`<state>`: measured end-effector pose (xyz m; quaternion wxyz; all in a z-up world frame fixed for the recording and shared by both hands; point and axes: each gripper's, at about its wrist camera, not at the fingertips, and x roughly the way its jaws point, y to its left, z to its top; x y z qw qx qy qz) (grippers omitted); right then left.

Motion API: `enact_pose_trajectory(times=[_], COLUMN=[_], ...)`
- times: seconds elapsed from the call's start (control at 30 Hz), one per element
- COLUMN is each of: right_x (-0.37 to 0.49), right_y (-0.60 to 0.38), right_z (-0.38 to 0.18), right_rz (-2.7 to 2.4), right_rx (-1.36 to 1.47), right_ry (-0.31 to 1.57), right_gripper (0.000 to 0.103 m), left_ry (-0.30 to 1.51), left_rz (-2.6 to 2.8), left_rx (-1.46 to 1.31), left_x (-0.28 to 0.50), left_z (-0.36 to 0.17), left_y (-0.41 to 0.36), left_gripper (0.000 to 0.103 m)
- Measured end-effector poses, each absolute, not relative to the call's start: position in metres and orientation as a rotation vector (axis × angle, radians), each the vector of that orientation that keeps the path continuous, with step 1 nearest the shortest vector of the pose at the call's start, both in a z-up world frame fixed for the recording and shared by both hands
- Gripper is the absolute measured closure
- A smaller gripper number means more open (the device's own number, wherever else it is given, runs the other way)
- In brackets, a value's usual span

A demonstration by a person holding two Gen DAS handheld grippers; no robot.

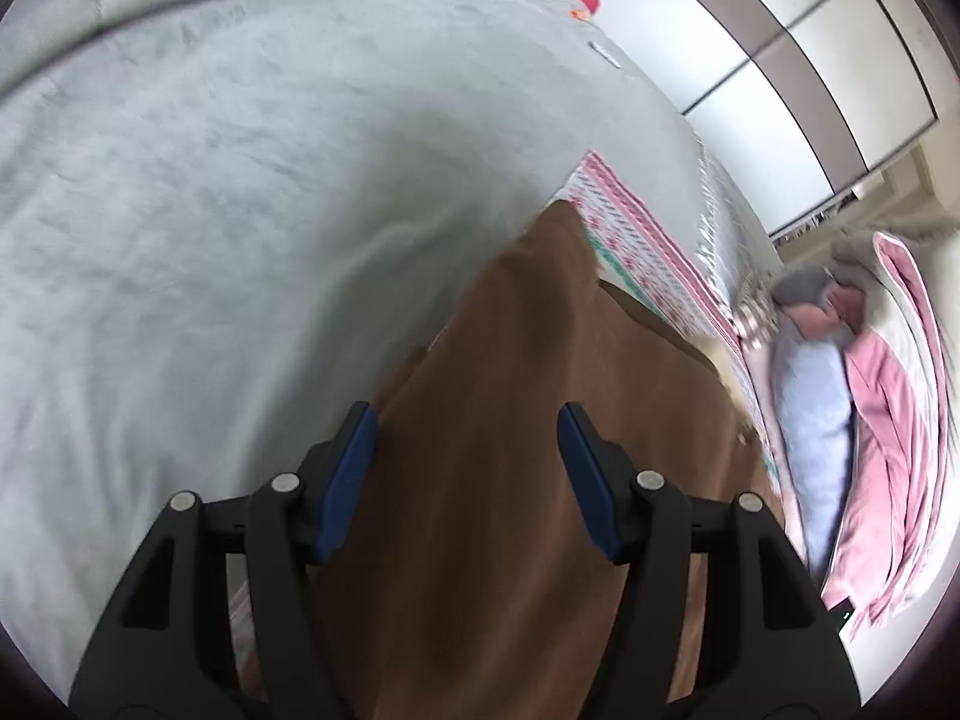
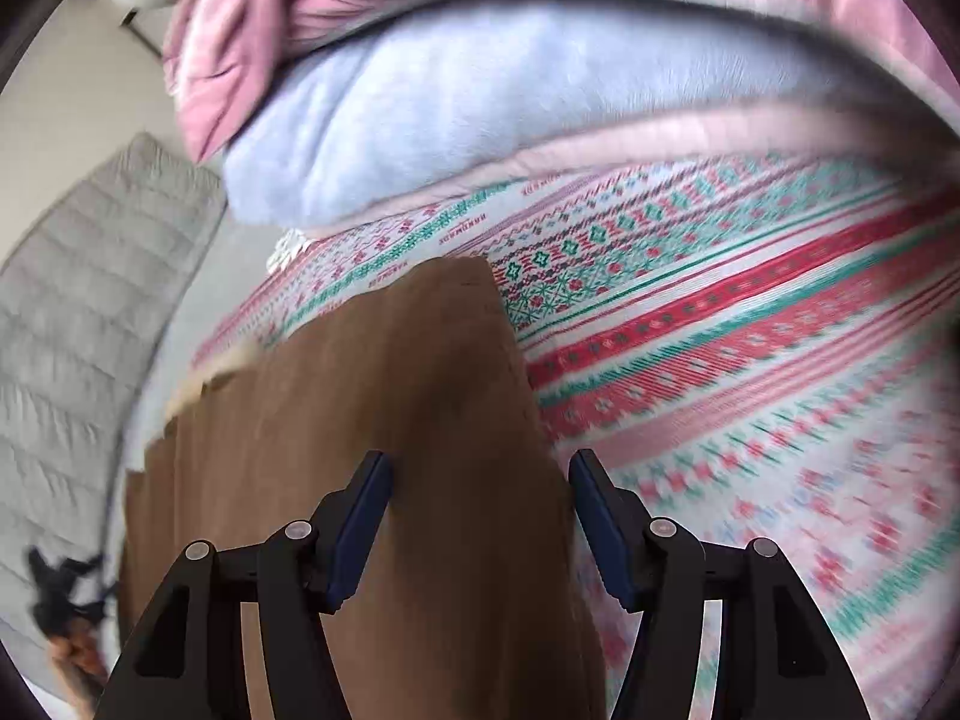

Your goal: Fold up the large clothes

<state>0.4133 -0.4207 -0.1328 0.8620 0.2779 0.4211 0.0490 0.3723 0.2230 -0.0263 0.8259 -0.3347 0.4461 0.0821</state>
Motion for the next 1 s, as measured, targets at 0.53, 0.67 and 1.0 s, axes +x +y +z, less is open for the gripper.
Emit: enact_pose_trajectory(times=[0.53,0.67,1.0], right_x=[0.408,0.4,0.462], right_y=[-0.364,-0.357,-0.38], right_z=[-0.03,-0.018,-0.137], right_rz=[0.063,0.011,-0.168], right_rx=[0.368,0.336,0.468], right_ry=[0.454,0.354,0.749], right_gripper=[0.096,0.096,0.081], left_ry=[0.668,0.621,0.75], left_rz=[0.262,0.288,0.339], left_rx=[-0.603,-0.626,-0.613], left_x=[0.38,0.382,0.408], left_z=[-0.002,-0.004,-0.057], left_y=[0.21,0.219,0.223], left_gripper=[0.091,0.092,0.084])
